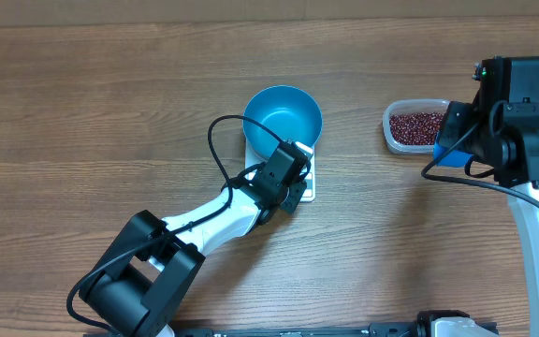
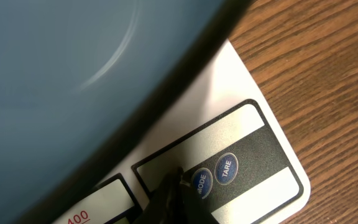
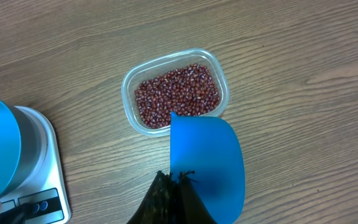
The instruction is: Scoop item into bowl and weigh 150g on scale
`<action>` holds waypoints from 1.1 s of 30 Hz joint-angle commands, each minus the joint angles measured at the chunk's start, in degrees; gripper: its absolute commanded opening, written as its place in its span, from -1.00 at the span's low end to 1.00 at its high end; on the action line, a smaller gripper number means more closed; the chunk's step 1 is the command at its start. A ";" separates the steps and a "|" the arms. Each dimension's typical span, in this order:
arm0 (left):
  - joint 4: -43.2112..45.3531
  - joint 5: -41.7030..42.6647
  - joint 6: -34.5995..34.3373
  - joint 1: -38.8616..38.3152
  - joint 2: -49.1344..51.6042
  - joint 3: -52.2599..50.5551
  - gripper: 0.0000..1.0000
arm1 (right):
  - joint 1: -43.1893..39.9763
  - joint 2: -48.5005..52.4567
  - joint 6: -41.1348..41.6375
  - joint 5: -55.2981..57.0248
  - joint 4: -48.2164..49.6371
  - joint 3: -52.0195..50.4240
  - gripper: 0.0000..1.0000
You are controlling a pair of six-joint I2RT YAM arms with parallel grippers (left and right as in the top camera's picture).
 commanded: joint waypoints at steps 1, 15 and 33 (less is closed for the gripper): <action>-0.92 0.13 0.20 -0.11 3.72 -0.92 -0.92 | -0.26 -0.35 -0.13 0.59 -0.02 1.27 -0.93; -3.17 -0.74 0.24 -0.11 3.19 0.55 -0.92 | -0.26 -0.35 -0.11 1.29 0.00 1.27 -0.93; -27.02 3.69 2.64 -0.07 -23.89 2.95 1.00 | -0.28 -0.35 -0.13 1.42 1.46 1.27 -0.93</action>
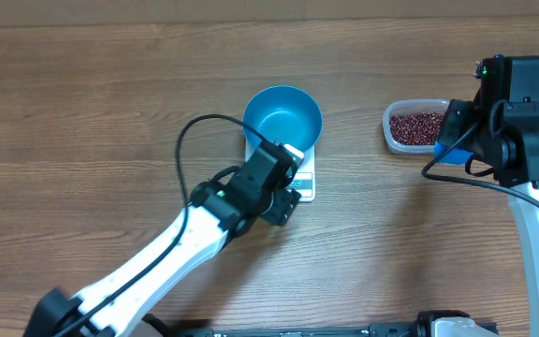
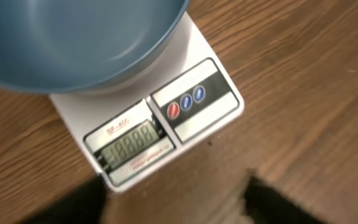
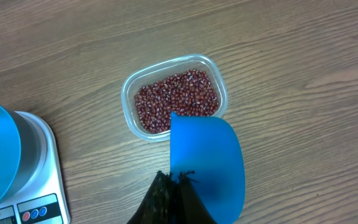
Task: Scoop item into bowl and weigh 150g on scale
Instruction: 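Pull the left gripper back from the scale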
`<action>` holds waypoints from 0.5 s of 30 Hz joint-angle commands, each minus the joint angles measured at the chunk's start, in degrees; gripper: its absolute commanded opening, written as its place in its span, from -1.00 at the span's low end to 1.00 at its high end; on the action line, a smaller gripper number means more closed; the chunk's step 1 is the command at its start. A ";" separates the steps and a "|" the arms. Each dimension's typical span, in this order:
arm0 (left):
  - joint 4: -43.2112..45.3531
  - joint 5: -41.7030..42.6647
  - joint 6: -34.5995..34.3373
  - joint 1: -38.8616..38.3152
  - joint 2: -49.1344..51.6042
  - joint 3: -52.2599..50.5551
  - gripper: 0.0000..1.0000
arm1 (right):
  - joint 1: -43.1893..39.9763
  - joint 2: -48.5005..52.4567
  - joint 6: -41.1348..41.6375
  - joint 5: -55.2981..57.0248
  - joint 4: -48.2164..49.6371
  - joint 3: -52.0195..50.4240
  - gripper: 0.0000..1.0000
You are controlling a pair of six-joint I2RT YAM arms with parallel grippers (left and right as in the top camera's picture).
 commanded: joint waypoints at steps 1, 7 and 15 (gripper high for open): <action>-4.55 1.18 0.68 0.04 -4.24 0.55 1.00 | -0.28 -0.35 -0.13 0.98 0.59 1.27 -0.93; -9.90 -2.03 0.72 0.04 -5.81 0.55 1.00 | -0.28 -0.35 -0.13 0.98 0.76 1.27 -0.93; -9.51 -6.86 3.93 0.07 -7.45 0.55 0.99 | -0.28 -0.35 -0.33 1.01 0.72 1.27 -0.92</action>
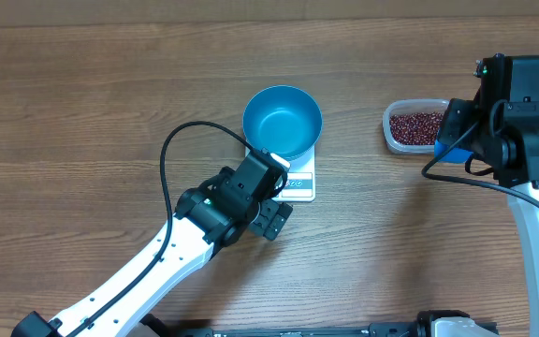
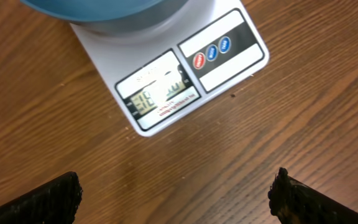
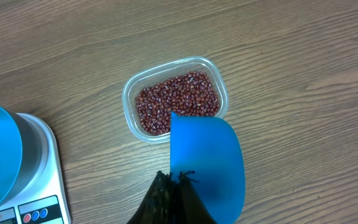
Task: Scoop item into bowl and weigh 150g on scale
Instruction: 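Pull the left gripper back from the scale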
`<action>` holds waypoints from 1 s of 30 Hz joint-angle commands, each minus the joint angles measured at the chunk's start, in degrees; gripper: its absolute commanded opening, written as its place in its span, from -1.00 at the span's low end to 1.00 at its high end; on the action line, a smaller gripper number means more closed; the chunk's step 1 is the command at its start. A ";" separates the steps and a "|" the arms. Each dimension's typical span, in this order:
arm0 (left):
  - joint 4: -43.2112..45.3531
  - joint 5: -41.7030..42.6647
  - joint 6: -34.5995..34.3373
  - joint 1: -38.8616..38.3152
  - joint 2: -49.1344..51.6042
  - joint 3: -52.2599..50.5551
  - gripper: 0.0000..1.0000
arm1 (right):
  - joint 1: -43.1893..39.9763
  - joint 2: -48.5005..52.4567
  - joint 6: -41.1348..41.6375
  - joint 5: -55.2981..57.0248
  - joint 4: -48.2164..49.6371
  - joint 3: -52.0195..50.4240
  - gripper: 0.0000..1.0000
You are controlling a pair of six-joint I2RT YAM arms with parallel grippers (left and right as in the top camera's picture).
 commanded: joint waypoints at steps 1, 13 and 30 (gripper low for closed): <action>1.33 -2.40 4.59 0.04 -3.61 0.55 1.00 | -0.28 -0.35 -0.31 0.98 0.33 1.27 -0.93; 10.95 5.95 7.34 3.56 -14.16 -9.35 0.99 | -0.28 -0.35 -0.31 0.98 0.04 1.27 -0.93; 22.60 8.87 9.03 8.35 -23.26 -22.82 0.99 | -0.28 -0.35 -0.28 0.98 0.37 1.27 -0.93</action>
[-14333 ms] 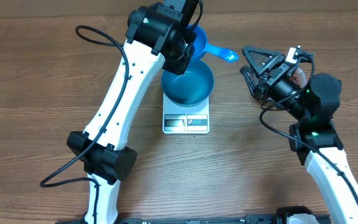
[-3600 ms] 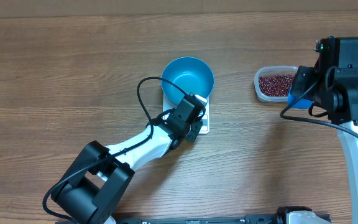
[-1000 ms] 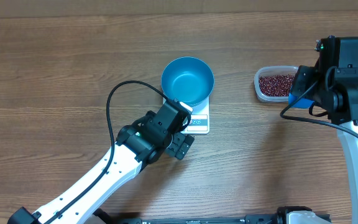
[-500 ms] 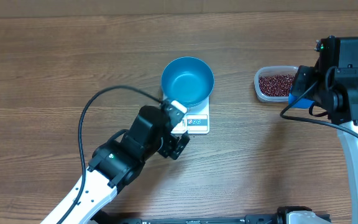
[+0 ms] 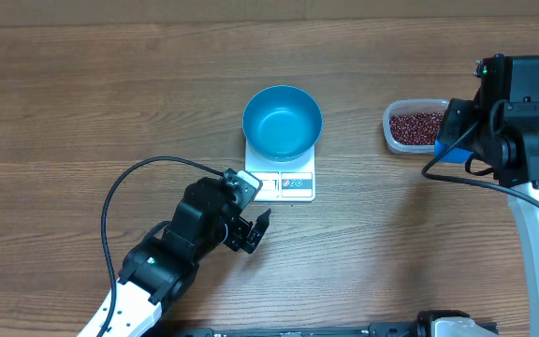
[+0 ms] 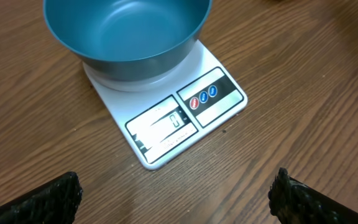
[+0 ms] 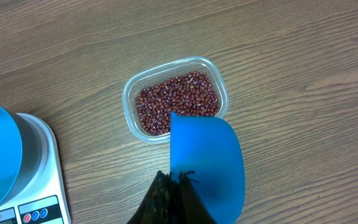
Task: Scoop item into bowl and weigh 150g on scale
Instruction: 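Pull the left gripper back from the scale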
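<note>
An empty blue bowl [image 5: 283, 121] stands on the white scale [image 5: 298, 185], whose lit display [image 6: 165, 123] and three buttons [image 6: 204, 99] face the table's front. My left gripper [image 5: 251, 232] hangs open over bare wood just in front of the scale, its fingertips [image 6: 48, 198] wide apart at the bottom corners of the left wrist view. A clear tub of red beans [image 7: 176, 101] sits to the right. My right gripper [image 7: 179, 180] is shut on a blue scoop [image 7: 207, 167] held just short of the tub.
Bare wooden table [image 5: 101, 103] lies all around. The left arm's black cable [image 5: 120, 192] loops over the table at the left. The right arm's white body stands at the right edge.
My left gripper has drawn back toward the front left, away from the scale. The whole bowl now shows in the left wrist view. The right gripper and scoop have not moved.
My left gripper was shut with its tip down on the scale's buttons. Then it was lifted off and opening, with the display lit. It stood open farther back, and now hangs open in front of the scale. The right gripper held the scoop by the tub throughout.
</note>
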`<action>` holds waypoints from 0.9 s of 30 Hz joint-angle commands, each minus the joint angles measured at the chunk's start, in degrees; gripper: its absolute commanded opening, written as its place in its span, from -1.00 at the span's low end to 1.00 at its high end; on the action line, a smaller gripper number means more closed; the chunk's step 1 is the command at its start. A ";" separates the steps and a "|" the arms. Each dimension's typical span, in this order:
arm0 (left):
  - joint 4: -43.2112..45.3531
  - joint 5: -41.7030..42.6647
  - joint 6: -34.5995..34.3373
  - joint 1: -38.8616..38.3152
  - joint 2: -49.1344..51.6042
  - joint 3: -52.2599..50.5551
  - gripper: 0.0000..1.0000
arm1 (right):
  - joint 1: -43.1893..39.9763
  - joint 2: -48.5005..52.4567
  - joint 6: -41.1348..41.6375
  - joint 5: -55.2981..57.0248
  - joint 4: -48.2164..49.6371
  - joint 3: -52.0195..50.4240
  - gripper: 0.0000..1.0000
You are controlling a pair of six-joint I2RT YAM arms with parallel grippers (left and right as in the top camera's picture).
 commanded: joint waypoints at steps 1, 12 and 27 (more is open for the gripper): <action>0.24 -1.49 1.53 0.39 -0.50 -0.28 0.99 | -0.28 -0.35 -0.28 0.98 0.39 1.29 -0.93; 3.78 -2.56 1.55 0.39 -0.50 -0.28 0.99 | -0.28 -0.35 -0.28 0.96 0.39 1.29 -0.93; 8.11 -2.51 1.51 0.39 -0.11 -0.31 1.00 | -0.28 -0.35 -0.28 0.96 0.37 1.27 -0.93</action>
